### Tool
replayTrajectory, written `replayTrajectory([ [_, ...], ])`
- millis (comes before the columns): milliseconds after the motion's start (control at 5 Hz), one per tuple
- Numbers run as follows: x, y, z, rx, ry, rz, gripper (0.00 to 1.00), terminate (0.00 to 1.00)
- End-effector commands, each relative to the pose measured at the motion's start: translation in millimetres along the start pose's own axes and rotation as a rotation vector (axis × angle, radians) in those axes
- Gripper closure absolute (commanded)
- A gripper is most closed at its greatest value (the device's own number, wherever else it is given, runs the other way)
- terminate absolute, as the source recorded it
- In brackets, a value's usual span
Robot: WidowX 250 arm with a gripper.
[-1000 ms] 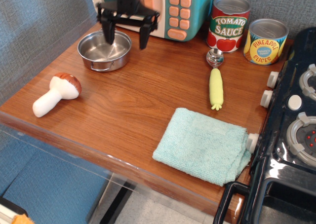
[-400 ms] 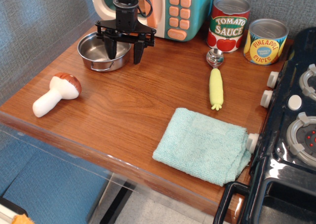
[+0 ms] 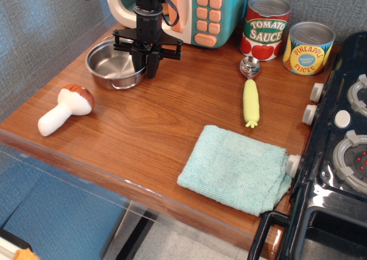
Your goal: Put the pot between the mushroom and the cloth.
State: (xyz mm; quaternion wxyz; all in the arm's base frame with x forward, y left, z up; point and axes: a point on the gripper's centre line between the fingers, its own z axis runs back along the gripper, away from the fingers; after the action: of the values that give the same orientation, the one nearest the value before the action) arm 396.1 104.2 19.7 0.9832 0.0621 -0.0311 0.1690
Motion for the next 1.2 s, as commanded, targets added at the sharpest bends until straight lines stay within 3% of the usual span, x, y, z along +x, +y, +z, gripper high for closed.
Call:
replayTrajectory([
  [0, 3, 0, 75, -0.011, -0.18, -0.064, 1.0, 0.0],
  [200, -18, -34, 112, -0.057, -0.268, -0.185, 1.0, 0.0],
  [400, -59, -70, 131, -0.08, -0.282, -0.301, 1.0, 0.0],
  [600, -115, -100, 131, -0.096, -0.249, -0.399, 1.0, 0.0],
  [800, -156, -121, 122, -0.072, -0.208, -0.478, 1.0, 0.0],
  [1000, -180, -114, 111, -0.016, -0.164, -0.48, 1.0, 0.0],
])
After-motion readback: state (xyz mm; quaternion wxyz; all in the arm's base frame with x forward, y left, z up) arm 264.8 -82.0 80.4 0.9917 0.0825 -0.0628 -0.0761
